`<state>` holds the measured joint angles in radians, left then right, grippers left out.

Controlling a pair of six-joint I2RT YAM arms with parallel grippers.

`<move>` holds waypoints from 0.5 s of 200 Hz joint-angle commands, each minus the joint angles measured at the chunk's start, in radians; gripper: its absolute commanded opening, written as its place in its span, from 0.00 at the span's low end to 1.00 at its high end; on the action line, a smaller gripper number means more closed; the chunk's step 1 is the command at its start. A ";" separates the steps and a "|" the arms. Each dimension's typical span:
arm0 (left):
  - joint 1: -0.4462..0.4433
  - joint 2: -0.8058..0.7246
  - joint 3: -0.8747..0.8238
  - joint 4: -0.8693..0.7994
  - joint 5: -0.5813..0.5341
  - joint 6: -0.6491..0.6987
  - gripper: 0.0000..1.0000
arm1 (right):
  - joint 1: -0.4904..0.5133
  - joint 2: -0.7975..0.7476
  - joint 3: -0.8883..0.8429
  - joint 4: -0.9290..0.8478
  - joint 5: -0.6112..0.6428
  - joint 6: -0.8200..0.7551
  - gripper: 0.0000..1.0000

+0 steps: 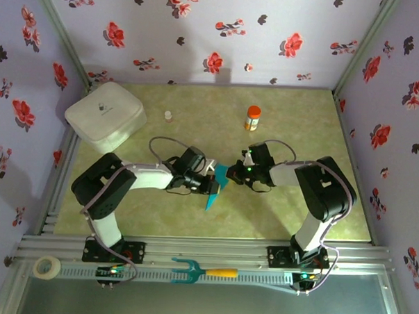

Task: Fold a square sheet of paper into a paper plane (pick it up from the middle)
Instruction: Fold the wing for the fifth time at the center of the table.

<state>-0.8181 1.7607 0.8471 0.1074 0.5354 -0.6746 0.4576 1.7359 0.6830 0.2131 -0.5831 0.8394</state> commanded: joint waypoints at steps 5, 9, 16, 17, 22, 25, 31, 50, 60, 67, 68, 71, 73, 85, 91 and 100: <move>0.000 0.046 0.079 -0.022 0.017 -0.030 0.00 | -0.007 0.031 -0.022 -0.020 0.045 0.008 0.00; 0.000 0.055 0.087 -0.019 0.023 -0.032 0.00 | -0.007 0.032 -0.023 -0.021 0.046 0.009 0.00; -0.001 0.072 0.100 -0.018 0.025 -0.035 0.00 | -0.008 0.030 -0.022 -0.024 0.048 0.010 0.00; -0.001 0.074 0.102 -0.018 0.024 -0.034 0.00 | -0.008 0.032 -0.022 -0.024 0.049 0.010 0.00; -0.002 0.084 0.110 -0.021 0.020 -0.038 0.00 | -0.008 0.031 -0.023 -0.027 0.050 0.010 0.00; -0.001 0.091 0.113 -0.021 0.017 -0.039 0.00 | -0.008 0.033 -0.023 -0.026 0.051 0.010 0.00; -0.001 0.106 0.121 -0.021 0.011 -0.043 0.00 | -0.008 0.033 -0.022 -0.025 0.049 0.011 0.00; -0.005 0.149 0.136 -0.024 0.012 -0.052 0.01 | -0.007 0.036 -0.021 -0.030 0.051 0.011 0.00; -0.009 0.161 0.136 -0.026 0.012 -0.053 0.02 | -0.008 0.036 -0.019 -0.032 0.051 0.010 0.00; -0.014 0.165 0.132 -0.033 0.008 -0.049 0.03 | -0.008 0.037 -0.018 -0.036 0.052 0.008 0.00; -0.014 0.165 0.132 -0.035 0.007 -0.049 0.03 | -0.008 0.037 -0.018 -0.037 0.052 0.008 0.00; -0.016 0.165 0.130 -0.040 0.004 -0.047 0.03 | -0.008 0.038 -0.018 -0.039 0.054 0.006 0.00; -0.017 0.166 0.129 -0.045 0.000 -0.046 0.03 | -0.008 0.038 -0.017 -0.041 0.054 0.006 0.00; -0.024 0.158 0.123 -0.090 -0.029 -0.031 0.03 | -0.008 0.041 -0.013 -0.051 0.058 0.001 0.00; -0.028 0.152 0.115 -0.105 -0.044 -0.024 0.04 | -0.008 0.043 -0.013 -0.055 0.061 -0.002 0.00; -0.032 0.139 0.098 -0.116 -0.056 -0.020 0.04 | -0.008 0.047 -0.011 -0.058 0.063 -0.002 0.00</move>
<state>-0.8276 1.9121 0.9676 0.0879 0.5243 -0.7082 0.4561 1.7397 0.6834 0.2157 -0.5835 0.8455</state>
